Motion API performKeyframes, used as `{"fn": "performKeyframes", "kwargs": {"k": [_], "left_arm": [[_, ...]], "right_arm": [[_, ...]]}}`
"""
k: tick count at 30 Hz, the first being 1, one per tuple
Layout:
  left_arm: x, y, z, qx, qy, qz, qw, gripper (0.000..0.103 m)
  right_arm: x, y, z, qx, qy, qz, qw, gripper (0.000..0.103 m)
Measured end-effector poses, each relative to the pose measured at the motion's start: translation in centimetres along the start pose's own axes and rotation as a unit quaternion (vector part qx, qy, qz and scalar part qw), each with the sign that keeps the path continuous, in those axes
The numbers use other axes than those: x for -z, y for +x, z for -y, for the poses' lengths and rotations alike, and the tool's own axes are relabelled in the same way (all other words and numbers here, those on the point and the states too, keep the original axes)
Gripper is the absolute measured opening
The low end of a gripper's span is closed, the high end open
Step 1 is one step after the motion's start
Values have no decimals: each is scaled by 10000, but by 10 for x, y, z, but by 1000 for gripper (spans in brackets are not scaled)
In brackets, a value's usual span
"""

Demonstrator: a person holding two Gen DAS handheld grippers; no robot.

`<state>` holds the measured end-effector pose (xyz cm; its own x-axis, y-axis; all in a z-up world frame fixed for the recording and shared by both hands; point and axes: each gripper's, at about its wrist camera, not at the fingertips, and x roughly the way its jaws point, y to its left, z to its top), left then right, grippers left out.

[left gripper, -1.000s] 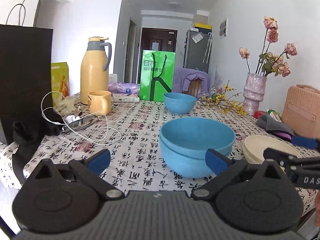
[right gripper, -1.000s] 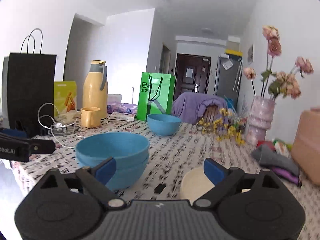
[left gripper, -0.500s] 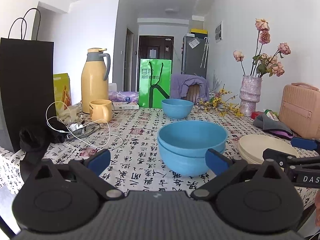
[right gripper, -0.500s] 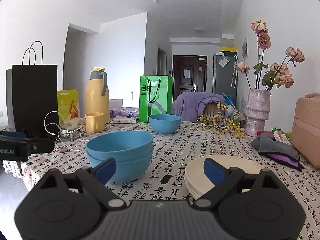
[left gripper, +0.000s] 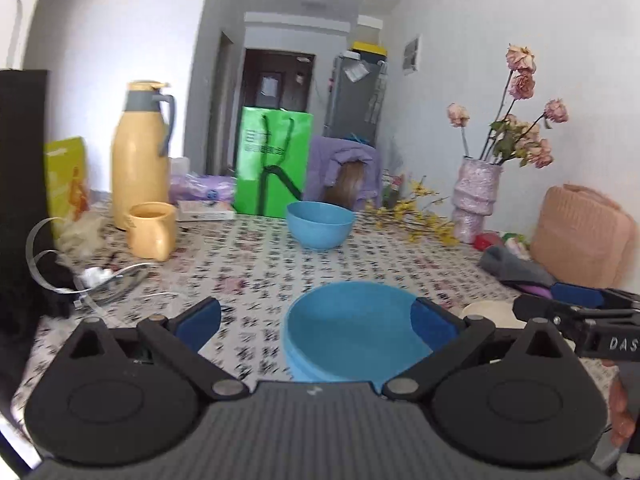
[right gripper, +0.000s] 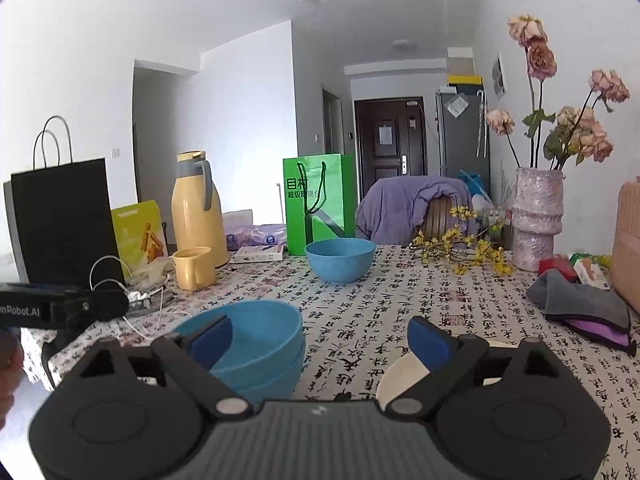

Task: Organize plates and bowls
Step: 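Move both grippers to the blue bowl beside the green bag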

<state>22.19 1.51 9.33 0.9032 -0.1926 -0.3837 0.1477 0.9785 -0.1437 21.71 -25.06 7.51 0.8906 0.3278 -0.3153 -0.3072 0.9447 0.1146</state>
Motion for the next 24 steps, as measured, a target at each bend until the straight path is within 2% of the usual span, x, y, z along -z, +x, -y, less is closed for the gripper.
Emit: {"fn": "performKeyframes", "kwargs": {"k": [4, 7, 12, 14, 16, 18, 21, 23, 24], "left_arm": [[-44, 42, -17, 443, -206, -450, 9978, 103], [-77, 78, -30, 641, -335, -685, 9950, 103], [-126, 164, -54, 995, -439, -1126, 9877, 103], [-142, 206, -62, 902, -503, -1329, 9857, 103], [-155, 249, -65, 492, -430, -1441, 9874, 101], [-165, 293, -72, 543, -529, -1702, 9825, 99], [-174, 355, -84, 478, -852, -2020, 9745, 88], [-175, 390, -89, 437, -1061, -2184, 9691, 78], [-174, 405, -91, 416, -1138, -2246, 9669, 77]], "right_arm": [[-43, 33, 31, -367, 456, -339, 9977, 94], [-79, 66, 55, -452, 633, -635, 9950, 94], [-131, 150, 98, -646, 971, -1393, 9834, 94], [-147, 191, 112, -737, 1058, -1701, 9769, 93], [-160, 238, 124, -655, 1209, -2006, 9700, 93], [-167, 284, 133, -573, 1243, -2250, 9647, 93], [-169, 351, 137, -110, 1035, -2556, 9612, 90], [-166, 391, 141, -28, 1067, -2748, 9556, 84], [-164, 407, 141, -16, 1140, -2809, 9529, 81]]}}
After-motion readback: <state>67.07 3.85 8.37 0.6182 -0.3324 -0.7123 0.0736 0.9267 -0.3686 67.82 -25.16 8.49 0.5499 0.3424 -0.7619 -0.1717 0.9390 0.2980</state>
